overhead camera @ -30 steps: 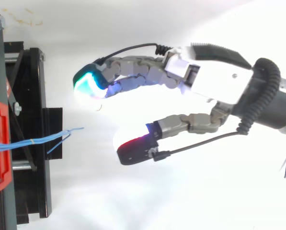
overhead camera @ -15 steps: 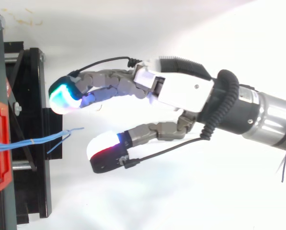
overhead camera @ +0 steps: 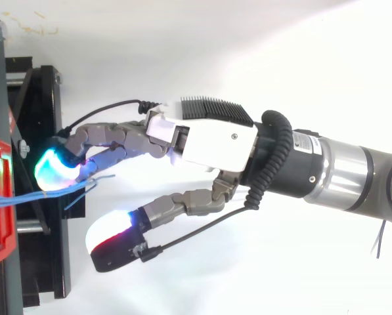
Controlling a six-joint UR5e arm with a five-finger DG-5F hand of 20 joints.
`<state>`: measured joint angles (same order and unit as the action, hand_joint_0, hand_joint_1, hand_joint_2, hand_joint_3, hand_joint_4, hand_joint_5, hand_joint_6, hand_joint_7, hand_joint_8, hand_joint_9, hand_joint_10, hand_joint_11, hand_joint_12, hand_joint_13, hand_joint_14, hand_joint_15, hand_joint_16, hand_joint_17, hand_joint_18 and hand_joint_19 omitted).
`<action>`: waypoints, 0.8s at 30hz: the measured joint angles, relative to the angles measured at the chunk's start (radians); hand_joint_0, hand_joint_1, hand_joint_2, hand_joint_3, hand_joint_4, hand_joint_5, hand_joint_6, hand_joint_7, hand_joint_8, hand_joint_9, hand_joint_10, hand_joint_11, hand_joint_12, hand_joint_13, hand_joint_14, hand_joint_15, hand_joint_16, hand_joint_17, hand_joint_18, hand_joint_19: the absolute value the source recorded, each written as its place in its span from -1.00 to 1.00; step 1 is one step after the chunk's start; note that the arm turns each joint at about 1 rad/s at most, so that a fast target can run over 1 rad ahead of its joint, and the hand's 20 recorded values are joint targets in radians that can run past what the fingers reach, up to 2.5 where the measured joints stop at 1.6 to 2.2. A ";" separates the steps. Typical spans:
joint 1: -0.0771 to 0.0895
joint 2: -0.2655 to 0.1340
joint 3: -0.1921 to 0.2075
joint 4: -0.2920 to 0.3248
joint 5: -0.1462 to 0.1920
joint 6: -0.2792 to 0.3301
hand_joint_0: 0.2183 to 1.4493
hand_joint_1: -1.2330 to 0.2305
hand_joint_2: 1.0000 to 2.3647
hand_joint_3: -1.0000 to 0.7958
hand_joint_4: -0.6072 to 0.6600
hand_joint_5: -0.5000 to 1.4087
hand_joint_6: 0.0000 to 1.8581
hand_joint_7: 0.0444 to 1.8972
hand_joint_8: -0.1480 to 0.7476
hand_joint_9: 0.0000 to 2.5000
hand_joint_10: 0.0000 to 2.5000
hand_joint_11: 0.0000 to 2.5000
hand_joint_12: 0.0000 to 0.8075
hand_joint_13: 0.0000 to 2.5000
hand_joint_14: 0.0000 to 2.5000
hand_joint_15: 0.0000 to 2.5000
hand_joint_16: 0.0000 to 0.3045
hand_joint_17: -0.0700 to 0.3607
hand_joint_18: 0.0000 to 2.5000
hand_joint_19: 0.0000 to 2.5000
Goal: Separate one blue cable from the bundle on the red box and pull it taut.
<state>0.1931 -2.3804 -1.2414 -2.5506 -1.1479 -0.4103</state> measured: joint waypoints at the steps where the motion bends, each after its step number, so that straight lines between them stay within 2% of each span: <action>1: 0.000 0.000 0.001 0.000 -0.002 0.003 -0.46 -0.26 -0.99 -0.33 0.36 -0.56 -0.46 0.21 -0.01 -0.56 -1.00 -0.91 -0.04 -0.66 -1.00 -0.91 -0.66 -0.13 -0.66 -0.82; 9: 0.002 0.001 0.002 -0.004 -0.006 0.034 -0.43 -0.28 -0.98 -0.26 0.24 -0.55 -0.46 0.46 0.00 -0.55 -1.00 -0.89 -0.05 -0.65 -1.00 -0.90 -0.66 -0.14 -0.66 -0.81; 18: -0.003 0.001 0.019 -0.011 -0.027 0.070 -0.43 -0.28 -0.98 -0.23 0.25 -0.58 -0.32 0.30 0.01 -0.54 -1.00 -0.86 -0.04 -0.64 -1.00 -0.89 -0.66 -0.14 -0.64 -0.81; 24: -0.007 0.001 0.051 -0.065 -0.055 0.081 -0.48 -0.23 -0.99 -0.34 0.29 -0.57 -0.37 0.31 0.03 -0.53 -1.00 -0.85 -0.03 -0.63 -1.00 -0.89 -0.66 -0.13 -0.63 -0.81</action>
<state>0.1859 -2.3792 -1.1901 -2.6160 -1.2026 -0.3293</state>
